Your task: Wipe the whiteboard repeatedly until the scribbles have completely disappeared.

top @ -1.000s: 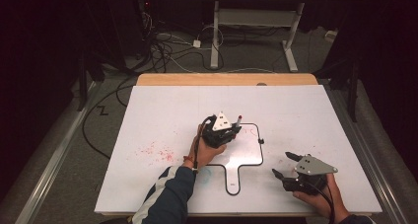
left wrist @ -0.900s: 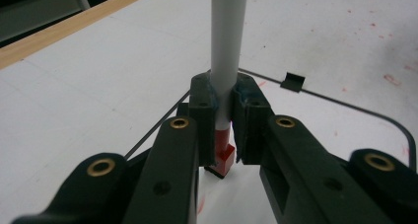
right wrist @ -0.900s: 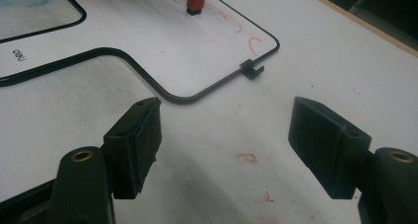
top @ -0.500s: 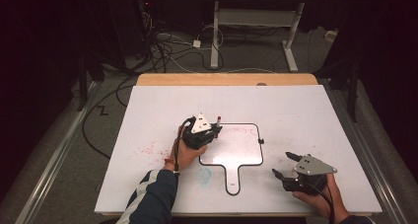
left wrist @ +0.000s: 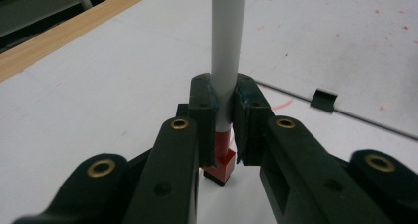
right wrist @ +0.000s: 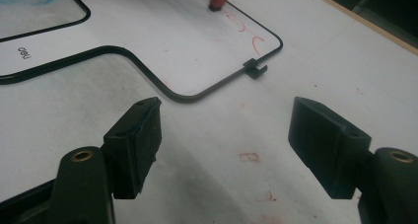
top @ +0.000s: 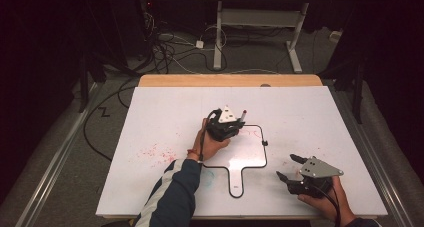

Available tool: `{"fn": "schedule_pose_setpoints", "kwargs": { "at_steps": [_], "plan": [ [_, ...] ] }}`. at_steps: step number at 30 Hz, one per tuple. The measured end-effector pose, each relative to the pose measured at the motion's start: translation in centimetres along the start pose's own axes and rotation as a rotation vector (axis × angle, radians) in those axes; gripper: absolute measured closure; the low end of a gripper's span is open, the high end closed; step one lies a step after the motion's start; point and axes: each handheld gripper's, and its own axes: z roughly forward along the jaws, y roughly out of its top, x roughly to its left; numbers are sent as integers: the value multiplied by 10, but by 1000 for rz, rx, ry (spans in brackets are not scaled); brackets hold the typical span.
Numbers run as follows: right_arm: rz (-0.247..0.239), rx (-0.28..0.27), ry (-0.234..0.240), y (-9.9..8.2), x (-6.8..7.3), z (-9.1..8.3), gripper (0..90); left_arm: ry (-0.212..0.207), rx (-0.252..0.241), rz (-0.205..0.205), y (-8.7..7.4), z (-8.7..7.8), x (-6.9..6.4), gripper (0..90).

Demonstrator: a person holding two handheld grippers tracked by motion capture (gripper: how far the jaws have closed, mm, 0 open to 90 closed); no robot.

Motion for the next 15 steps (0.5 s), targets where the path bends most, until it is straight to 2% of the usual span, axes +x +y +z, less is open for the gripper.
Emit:
{"fn": "schedule_pose_setpoints", "kwargs": {
  "at_steps": [7, 12, 15],
  "plan": [
    [-2, -7, 3, -1, -1, -2, 293, -50, 5, 42, 21, 30, -18, 784],
    [-6, -8, 5, 0, 0, -3, 293, -95, -6, 41, 28, 43, -26, 784],
    [-5, -9, 4, 0, -1, -3, 293, -111, 4, 72, 32, 47, -34, 783]
  ]
}}
